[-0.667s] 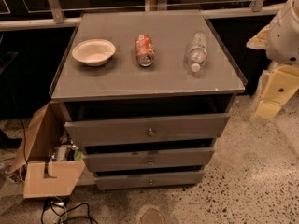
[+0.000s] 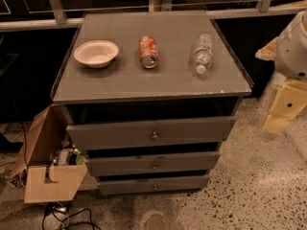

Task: Open top drawer

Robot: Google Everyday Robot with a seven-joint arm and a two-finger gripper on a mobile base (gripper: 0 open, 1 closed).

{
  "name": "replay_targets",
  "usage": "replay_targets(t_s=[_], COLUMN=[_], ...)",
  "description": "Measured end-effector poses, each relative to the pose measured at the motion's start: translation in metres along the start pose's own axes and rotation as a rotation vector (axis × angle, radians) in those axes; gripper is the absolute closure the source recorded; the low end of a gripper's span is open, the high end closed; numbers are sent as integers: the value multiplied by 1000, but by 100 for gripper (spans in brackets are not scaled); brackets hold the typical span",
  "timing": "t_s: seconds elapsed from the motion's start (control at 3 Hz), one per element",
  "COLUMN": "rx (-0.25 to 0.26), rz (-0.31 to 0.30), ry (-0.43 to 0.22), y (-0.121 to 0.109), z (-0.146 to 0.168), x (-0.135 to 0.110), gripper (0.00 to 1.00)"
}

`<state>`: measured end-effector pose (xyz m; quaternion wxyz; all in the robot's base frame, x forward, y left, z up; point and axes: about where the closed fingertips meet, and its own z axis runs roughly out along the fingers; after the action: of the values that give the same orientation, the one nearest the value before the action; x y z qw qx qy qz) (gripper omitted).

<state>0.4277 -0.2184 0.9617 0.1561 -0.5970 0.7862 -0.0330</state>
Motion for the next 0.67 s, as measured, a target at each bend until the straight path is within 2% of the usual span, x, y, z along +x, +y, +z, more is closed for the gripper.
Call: replay_targets(t_s=[0.33,0.67], rx=[-20,-94], rz=[6,-5], ry=[0,1], y=[25,54], z=[27,72], x=[3,2], gripper=[0,0])
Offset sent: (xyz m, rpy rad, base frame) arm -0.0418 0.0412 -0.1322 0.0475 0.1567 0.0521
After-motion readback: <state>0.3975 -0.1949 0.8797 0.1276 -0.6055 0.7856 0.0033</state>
